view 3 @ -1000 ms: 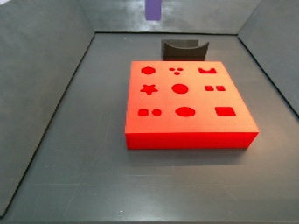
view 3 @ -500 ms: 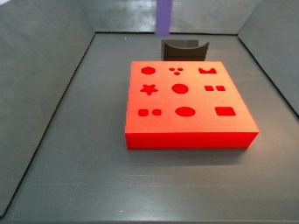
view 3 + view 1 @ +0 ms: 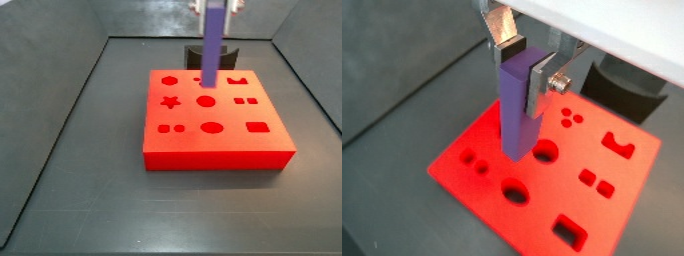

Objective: Insert the rectangle object.

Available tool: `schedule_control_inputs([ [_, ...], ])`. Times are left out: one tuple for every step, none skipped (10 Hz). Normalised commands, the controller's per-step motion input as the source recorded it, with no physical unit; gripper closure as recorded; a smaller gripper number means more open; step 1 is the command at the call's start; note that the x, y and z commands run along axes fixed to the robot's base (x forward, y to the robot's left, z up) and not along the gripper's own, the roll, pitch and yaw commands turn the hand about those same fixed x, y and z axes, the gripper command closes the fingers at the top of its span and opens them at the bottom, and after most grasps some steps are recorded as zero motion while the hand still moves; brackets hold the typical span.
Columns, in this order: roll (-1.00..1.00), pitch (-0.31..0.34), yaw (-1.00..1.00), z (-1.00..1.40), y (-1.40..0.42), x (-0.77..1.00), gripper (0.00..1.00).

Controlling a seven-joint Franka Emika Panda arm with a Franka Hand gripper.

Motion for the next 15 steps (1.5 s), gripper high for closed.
schedule_control_inputs([
  [0.04, -0.113, 0.11, -0.09, -0.27, 0.91, 1.0],
  [0.13, -0.064, 0.07, 0.0, -0.12, 0.96, 1.0],
  [0.44, 0.0, 0.0, -0.05, -0.06, 0.95, 1.0],
  [0.5, 0.137, 0.0, 0.0, -0.1, 0.7, 1.0],
  [0.5, 0.29, -0.09, 0.02, -0.13, 0.25, 1.0],
  [0.44, 0.314, -0.39, 0.04, 0.0, 0.0, 1.0],
  [0.36, 0.326, -0.49, 0.0, 0.0, -0.01, 1.0],
  [0.28, 0.35, -0.56, 0.0, 0.0, 0.0, 1.0],
  [0.06, 0.301, -0.64, -0.17, 0.0, 0.03, 1.0],
  [0.0, 0.123, -0.75, -0.2, 0.0, 0.16, 1.0],
  [-0.01, 0.046, -0.82, -0.16, -0.02, 0.2, 1.0],
  [-0.08, 0.031, -0.89, -0.13, -0.03, 0.17, 1.0],
  [-0.11, 0.029, -0.89, -0.11, -0.04, 0.15, 1.0],
  [-0.09, 0.011, -0.95, -0.16, -0.01, 0.09, 1.0],
  [-0.07, 0.019, -1.0, -0.19, 0.0, 0.03, 1.0],
])
